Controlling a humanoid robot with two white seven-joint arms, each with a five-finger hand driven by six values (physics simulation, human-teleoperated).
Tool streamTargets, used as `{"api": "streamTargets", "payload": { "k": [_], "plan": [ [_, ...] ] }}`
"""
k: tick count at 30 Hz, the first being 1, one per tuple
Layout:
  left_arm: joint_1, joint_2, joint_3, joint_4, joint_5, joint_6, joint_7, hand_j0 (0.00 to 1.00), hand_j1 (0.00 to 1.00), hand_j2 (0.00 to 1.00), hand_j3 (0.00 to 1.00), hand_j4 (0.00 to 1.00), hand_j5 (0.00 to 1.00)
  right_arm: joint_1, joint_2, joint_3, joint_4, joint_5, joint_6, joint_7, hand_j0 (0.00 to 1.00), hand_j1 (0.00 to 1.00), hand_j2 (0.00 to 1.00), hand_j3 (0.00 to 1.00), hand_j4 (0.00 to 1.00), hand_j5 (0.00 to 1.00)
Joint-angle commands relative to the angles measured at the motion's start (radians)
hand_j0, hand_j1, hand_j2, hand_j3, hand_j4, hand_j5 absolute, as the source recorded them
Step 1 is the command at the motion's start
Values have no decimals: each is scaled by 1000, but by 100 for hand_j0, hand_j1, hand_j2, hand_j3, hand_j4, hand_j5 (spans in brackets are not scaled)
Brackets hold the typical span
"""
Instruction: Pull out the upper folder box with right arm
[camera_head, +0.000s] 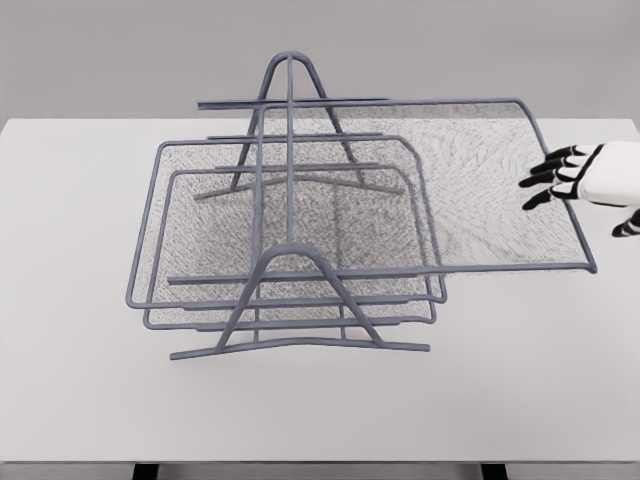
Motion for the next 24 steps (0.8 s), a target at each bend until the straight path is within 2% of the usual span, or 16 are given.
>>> {"api": "streamTargets", "payload": {
  "k": [1, 5, 7, 10, 11, 13, 14, 24],
  "plan": [
    [-3, 0, 0, 0, 0, 0, 0, 100, 100, 100, 100, 100, 100, 0, -12, -15, -1, -1, -4, 0, 100, 100, 100, 100, 100, 100],
    [-3, 0, 0, 0, 0, 0, 0, 100, 100, 100, 100, 100, 100, -12, -18, -46, -4, -50, -4, -2, 100, 100, 100, 100, 100, 100],
    [-3, 0, 0, 0, 0, 0, 0, 100, 100, 100, 100, 100, 100, -12, -18, -79, -24, -92, -4, -2, 100, 100, 100, 100, 100, 100],
    [-3, 0, 0, 0, 0, 0, 0, 100, 100, 100, 100, 100, 100, -31, -6, -81, -57, -138, -4, -2, 100, 100, 100, 100, 100, 100],
    [-3, 0, 0, 0, 0, 0, 0, 100, 100, 100, 100, 100, 100, -31, -1, -86, -59, -143, -4, -2, 100, 100, 100, 100, 100, 100],
    [-3, 0, 0, 0, 0, 0, 0, 100, 100, 100, 100, 100, 100, -37, 66, -84, -60, -141, -4, 0, 100, 100, 100, 100, 100, 100],
    [-3, 0, 0, 0, 0, 0, 0, 100, 100, 100, 100, 100, 100, -37, 79, -84, -60, -141, -4, -2, 100, 100, 100, 100, 100, 100],
    [-3, 0, 0, 0, 0, 0, 0, 100, 100, 100, 100, 100, 100, -37, 85, -84, -60, -136, -4, 0, 100, 100, 100, 100, 100, 100]
  ]
}}
